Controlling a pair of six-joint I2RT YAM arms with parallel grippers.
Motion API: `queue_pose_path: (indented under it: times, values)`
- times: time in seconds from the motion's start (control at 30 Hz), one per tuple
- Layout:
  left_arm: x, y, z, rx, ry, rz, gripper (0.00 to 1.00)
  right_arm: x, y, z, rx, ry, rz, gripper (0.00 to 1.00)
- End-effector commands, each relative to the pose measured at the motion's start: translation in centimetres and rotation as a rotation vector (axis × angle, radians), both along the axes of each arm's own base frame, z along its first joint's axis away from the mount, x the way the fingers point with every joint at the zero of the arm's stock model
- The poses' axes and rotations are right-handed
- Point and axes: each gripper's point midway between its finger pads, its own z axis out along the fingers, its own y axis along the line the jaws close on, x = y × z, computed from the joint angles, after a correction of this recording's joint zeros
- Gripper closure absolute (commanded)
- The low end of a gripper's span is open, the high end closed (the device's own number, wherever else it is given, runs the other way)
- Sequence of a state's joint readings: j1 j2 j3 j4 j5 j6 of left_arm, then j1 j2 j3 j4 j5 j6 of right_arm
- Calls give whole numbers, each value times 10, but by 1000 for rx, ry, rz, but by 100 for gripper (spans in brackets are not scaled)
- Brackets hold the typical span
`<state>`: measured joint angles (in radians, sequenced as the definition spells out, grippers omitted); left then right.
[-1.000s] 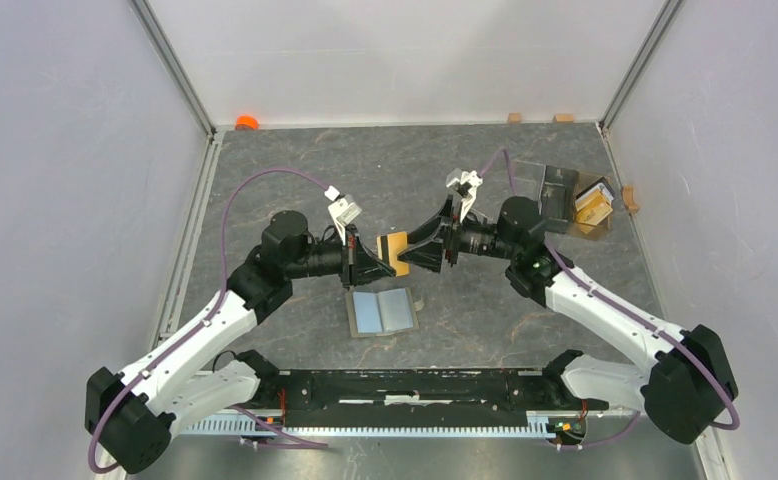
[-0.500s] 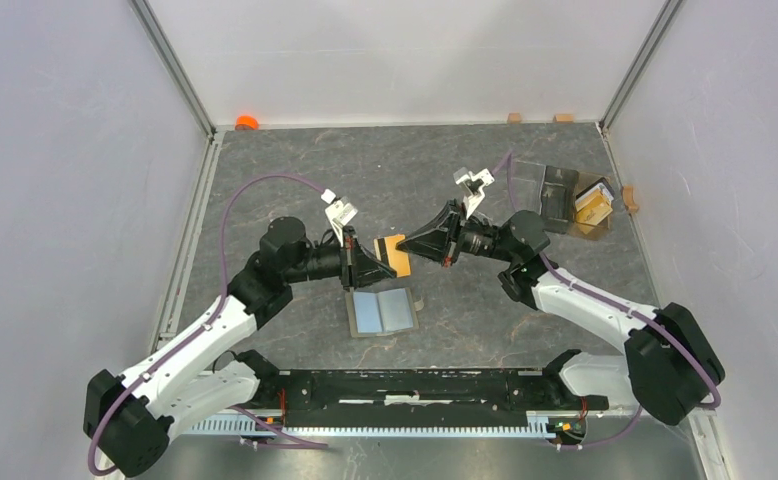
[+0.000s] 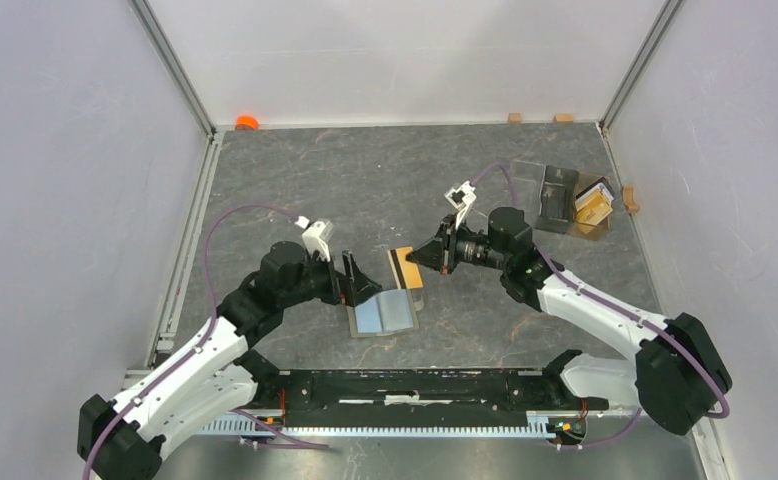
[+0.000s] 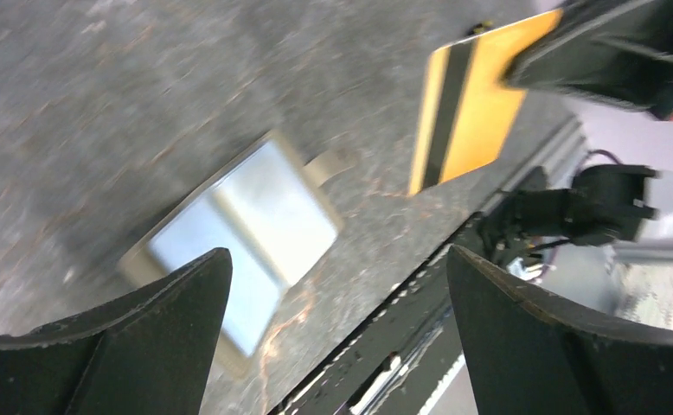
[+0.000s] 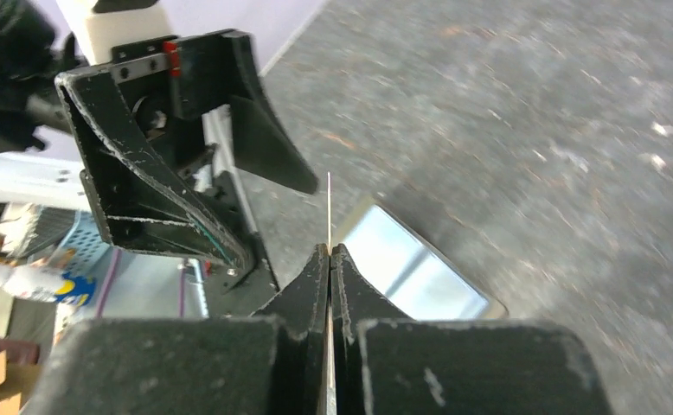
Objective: Put the credit cards into the card holder
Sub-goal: Insert the credit card into the card holder.
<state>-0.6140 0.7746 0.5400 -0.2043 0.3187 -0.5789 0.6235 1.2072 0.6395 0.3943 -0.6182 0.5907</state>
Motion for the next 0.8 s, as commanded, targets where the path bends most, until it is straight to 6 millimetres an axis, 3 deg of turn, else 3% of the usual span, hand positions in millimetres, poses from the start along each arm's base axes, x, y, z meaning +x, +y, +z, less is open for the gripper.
queue_pose_path:
  times: [0.0,0.2,0.33,0.57,0.77]
  values:
    - [-5,38,-51,145,162,201,0,9,-24,-31,-152,46,-146,100]
    - [-17,41,-89,133,286,251,0,-23,-14,-72,-100,273,-97,100]
    - [-16,38,-104,129,319,262,0,-28,-4,-86,-89,350,-100,100]
    - [-13,39,-125,147,344,278,32,-30,7,-104,-45,457,-120,100]
    - [-12,35,-134,134,355,273,43,-29,14,-112,-39,470,-109,100]
